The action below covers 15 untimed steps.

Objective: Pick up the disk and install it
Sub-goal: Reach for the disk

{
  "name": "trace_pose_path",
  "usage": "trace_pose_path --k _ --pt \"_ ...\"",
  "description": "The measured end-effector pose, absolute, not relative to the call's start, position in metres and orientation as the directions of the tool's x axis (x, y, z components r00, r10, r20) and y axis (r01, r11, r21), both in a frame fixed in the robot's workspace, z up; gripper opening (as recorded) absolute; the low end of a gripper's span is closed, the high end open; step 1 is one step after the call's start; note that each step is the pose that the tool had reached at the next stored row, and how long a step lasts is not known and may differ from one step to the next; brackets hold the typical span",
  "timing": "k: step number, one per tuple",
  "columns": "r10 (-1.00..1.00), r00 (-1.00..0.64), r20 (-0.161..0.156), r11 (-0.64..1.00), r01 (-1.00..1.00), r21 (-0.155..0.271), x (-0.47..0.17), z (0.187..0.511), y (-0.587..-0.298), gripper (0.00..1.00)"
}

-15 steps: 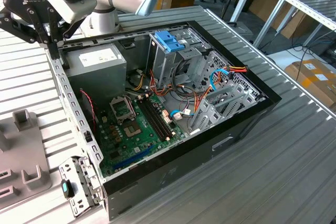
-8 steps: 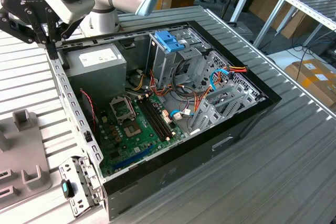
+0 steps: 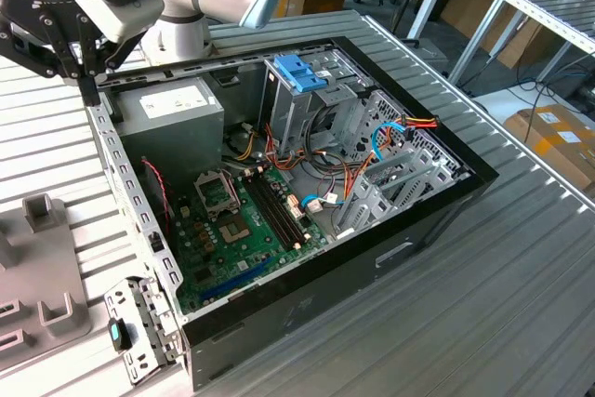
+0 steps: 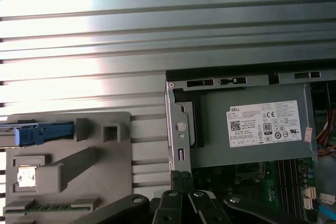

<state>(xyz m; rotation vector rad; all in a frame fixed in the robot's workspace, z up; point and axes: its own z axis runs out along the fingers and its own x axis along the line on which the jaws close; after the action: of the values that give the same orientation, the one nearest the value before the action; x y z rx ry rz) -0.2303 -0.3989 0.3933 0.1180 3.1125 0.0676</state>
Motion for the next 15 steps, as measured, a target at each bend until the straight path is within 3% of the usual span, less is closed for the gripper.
trace_pose_path --k 15 --pt "0.076 -0.997 -0.024 0.996 0.075 0.044 -0.2341 0.3933 -0.3989 0.11"
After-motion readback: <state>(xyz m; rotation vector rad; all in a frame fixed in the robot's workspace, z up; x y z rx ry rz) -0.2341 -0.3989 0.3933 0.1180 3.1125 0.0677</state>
